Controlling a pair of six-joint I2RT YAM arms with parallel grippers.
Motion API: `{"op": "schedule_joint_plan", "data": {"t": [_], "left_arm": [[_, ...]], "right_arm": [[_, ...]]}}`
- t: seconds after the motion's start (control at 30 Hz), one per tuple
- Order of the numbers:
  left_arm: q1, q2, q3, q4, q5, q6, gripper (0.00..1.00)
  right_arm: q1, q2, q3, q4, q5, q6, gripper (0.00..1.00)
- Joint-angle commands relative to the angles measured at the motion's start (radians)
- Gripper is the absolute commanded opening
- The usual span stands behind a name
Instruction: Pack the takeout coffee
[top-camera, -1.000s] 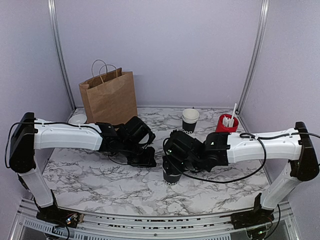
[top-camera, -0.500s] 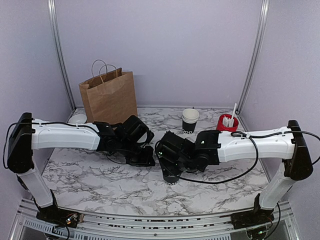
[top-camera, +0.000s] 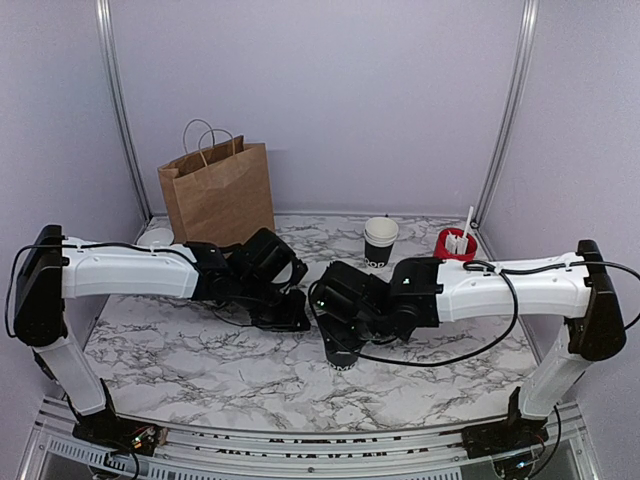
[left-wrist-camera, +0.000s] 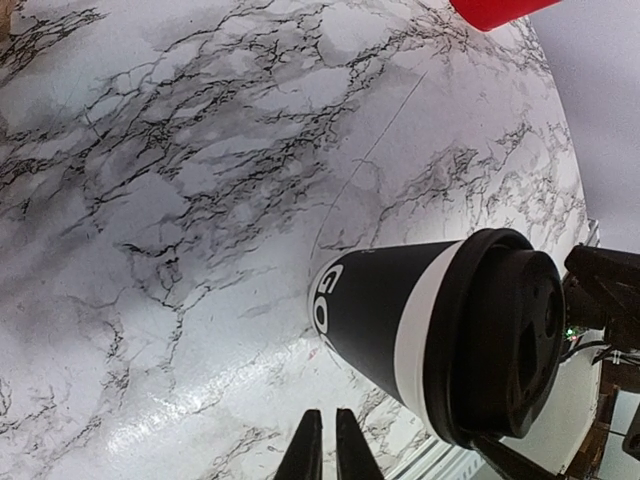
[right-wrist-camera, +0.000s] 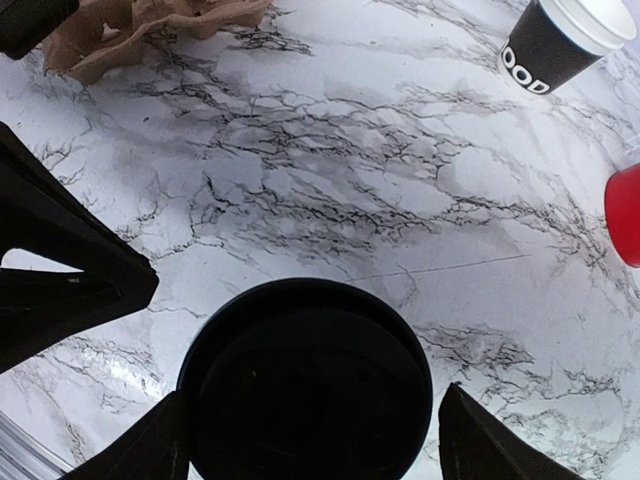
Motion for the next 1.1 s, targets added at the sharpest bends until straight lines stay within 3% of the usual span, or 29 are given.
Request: {"op": "schedule_joint_plan", "data": {"t": [0.0, 0.27, 0.57, 0.87, 1.07], "left_arm": [[0.01, -0.048, -0.013, 0.011, 0.029, 0.012, 0.07], [0.019, -0.068, -0.033, 0.045, 0.074, 0.001, 0.08], [0.02, -0.067, -0.038, 0.091, 0.125, -0.028, 0.21], [0.02, -0.061, -0.057, 0.113, 0.127, -0.053, 0.22], [0.021, -0.03, -0.051, 0.116, 0.12, -0.041, 0.22]], "right_arm": [[-0.013, -0.028, 0.029, 0.023, -0.052, -0.028, 0.8], [-0.029, -0.054, 0.037, 0.036, -0.08, -0.03, 0.73], [-0.099, -0.14, -0.079, 0.169, -0.191, -0.053, 0.66], [-0.118, -0.137, -0.097, 0.174, -0.173, -0.059, 0.68], [-0.228, -0.239, -0.223, 0.241, -0.177, -0.038, 0.73]]}}
